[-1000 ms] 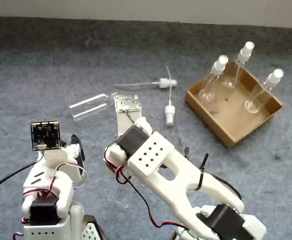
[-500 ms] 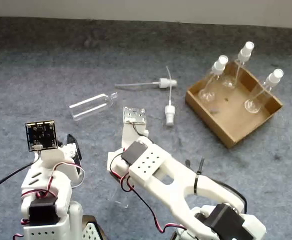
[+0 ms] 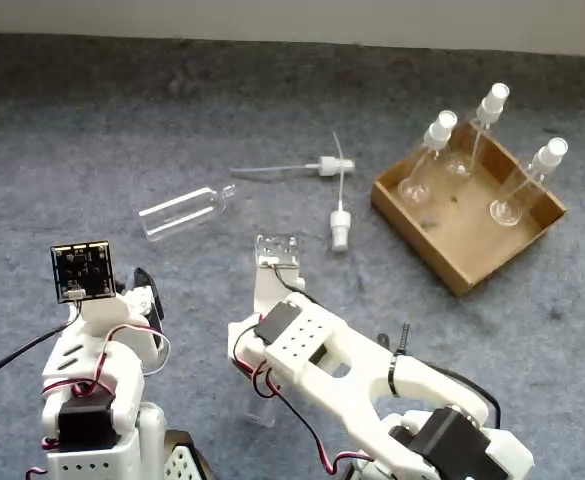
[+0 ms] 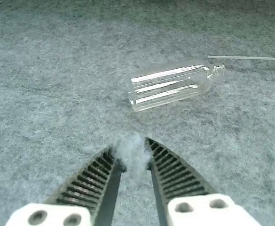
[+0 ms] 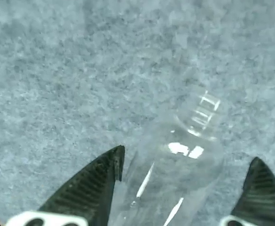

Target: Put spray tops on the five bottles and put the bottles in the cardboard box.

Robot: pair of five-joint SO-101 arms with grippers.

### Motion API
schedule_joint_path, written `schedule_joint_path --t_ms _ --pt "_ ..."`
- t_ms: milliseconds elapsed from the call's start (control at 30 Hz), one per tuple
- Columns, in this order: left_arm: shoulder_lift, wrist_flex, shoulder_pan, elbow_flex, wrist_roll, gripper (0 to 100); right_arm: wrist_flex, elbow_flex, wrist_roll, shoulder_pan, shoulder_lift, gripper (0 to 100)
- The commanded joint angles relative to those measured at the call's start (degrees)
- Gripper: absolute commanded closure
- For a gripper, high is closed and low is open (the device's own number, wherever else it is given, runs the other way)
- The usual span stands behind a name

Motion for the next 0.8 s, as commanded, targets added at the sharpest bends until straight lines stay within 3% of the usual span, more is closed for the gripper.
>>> schedule_joint_path --t_ms 0,133,500,767 --pt "-0.6 -1.1 0.0 -0.2 0.5 96 -0.9 -0.1 6.4 0.7 -0.8 81.5" --pt "-0.6 -1.1 0.0 -0.2 0.5 96 -1.0 -0.6 14.7 5.4 -1.0 99.5" --pt "-0.6 -1.1 0.0 -0.2 0.4 95 -0.9 -0.7 35.3 23.2 -1.1 98.5" --pt "-0.6 -1.1 0.1 -0.2 0.4 95 -0.9 -0.7 54.1 26.1 -1.2 98.5"
